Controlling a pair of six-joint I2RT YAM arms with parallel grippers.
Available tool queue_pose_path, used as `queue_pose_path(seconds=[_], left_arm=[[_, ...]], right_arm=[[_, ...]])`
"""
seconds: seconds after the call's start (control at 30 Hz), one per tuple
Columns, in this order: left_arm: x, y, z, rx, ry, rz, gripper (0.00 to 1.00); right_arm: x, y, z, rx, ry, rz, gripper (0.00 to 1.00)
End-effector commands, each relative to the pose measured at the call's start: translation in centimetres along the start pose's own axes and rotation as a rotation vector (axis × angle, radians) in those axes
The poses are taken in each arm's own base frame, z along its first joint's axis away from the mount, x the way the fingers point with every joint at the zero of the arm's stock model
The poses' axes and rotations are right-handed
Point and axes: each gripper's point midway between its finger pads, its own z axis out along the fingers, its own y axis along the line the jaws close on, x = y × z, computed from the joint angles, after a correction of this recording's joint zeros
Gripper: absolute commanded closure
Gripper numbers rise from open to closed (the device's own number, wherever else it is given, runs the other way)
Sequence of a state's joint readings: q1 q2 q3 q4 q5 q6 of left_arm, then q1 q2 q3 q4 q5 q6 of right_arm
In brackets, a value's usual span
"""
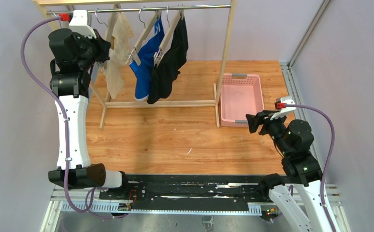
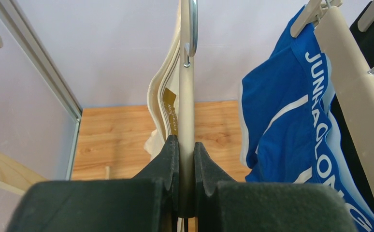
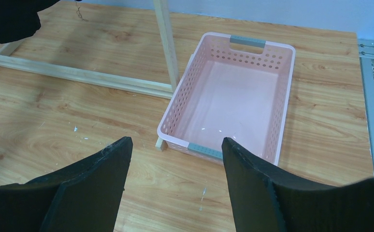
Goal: Remove the underwear clipped to the hanger
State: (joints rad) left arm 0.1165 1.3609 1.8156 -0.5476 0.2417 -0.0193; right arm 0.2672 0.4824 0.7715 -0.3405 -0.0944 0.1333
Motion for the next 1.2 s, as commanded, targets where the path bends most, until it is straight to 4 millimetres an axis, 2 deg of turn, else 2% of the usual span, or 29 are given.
queue_pose_path(seconds=[0.0, 0.23, 0.57, 0.93, 1.17], left_arm=[[-3.1, -0.2, -0.5, 0.011, -0.108, 0.009, 1.00], [-5.5, -0.2, -1.7, -0.010, -0.145, 0.027, 1.00], [-3.7, -0.3, -2.5, -0.011, -0.119, 0.031, 1.00], [-3.2, 0.9, -4.6, -0.103, -0.180, 0.044, 1.00], [-3.8, 1.6, -5.3, -0.152, -0.245, 0.035, 1.00]], right_arm=[[0.5, 0.3, 0.3, -0.015, 0.006, 0.023, 0.30], [0.4, 0.3, 0.4, -0.015, -0.007, 0.028, 0.30], [0.5, 0.4, 0.7, -0.021, -0.006, 0.027, 0.30], [1.1, 0.6, 0.9, -0.036, 0.009, 0.030, 0.30], [1.4, 0.7, 1.1, -0.042, 0.019, 0.033, 0.29]])
